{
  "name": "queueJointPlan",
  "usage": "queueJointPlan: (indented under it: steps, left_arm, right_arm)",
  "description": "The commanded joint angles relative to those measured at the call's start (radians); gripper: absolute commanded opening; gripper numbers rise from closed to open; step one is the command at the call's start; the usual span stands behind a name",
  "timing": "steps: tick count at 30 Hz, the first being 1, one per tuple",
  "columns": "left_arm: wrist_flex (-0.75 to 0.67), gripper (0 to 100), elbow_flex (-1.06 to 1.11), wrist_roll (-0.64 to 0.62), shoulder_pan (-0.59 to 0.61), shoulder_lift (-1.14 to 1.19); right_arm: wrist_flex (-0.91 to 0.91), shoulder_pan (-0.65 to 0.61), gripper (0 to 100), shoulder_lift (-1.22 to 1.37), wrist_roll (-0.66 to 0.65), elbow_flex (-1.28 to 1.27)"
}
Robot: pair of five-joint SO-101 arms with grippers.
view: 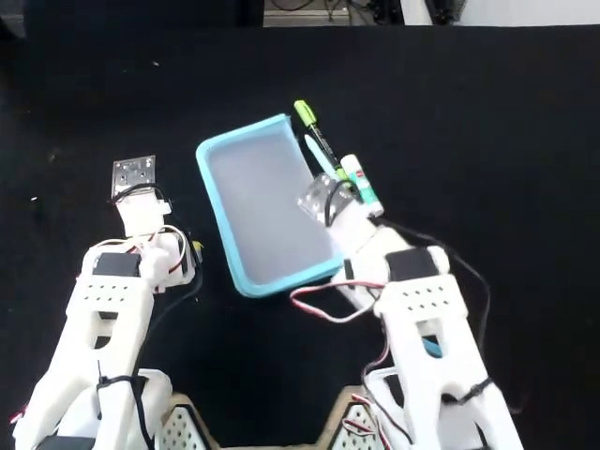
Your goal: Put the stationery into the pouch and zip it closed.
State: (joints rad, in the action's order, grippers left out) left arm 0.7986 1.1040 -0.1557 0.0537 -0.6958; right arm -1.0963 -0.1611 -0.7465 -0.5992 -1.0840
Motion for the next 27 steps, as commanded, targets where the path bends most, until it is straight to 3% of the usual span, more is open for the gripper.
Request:
queueJointPlan:
  steps: [1,5,10,21,27]
  left_arm:
    - [-0.011,21,-0.01,0.002,-0.001,-0.003]
    - [-0.011,21,-0.01,0.002,-0.001,-0.003]
    - [-0.011,21,-0.01,0.002,-0.001,-0.003]
    - [-0.012,21,-0.01,0.002,-0.001,-0.003]
    - [-0.012,21,-0.01,0.002,-0.001,-0.003]
  right_arm:
    - [0.009,-0.005,1.3,-0.033,-0.075,-0.064]
    - [0.049,0.026,3.3,-0.033,-0.087,-0.11]
    - [0.052,0.069,16.9,-0.033,-0.089,-0.108]
    - [0.17,0.066,16.9,-0.035,-0.087,-0.209]
    - [0.029,0.074,17.0,-0.039,-0.086,-0.071]
